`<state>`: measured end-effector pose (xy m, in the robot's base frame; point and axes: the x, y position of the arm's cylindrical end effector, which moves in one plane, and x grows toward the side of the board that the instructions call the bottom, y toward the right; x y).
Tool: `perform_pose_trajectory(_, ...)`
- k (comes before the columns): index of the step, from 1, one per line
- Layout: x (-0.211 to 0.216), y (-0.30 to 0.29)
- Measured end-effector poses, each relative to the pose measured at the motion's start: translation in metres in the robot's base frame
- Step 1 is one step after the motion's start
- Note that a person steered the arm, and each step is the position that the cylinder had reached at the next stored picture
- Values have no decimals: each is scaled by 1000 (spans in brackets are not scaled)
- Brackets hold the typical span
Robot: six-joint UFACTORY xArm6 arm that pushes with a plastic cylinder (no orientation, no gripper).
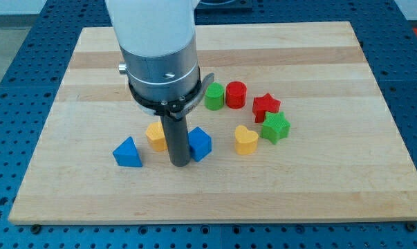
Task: Push blue triangle to the top of yellow hexagon
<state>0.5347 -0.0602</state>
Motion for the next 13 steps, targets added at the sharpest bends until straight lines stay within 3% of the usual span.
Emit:
perform_pose_trajectory(2, 29, -72)
perform_pose_trajectory(3, 24, -106)
perform_pose_trajectory(5, -22, -109)
perform_pose_trajectory(6, -7, -120)
perform_pose_trajectory(7, 39, -119)
perform_pose_trajectory(8, 46, -85)
perform_pose_trajectory(12, -27, -89)
perform_pose_trajectory(13, -28, -90)
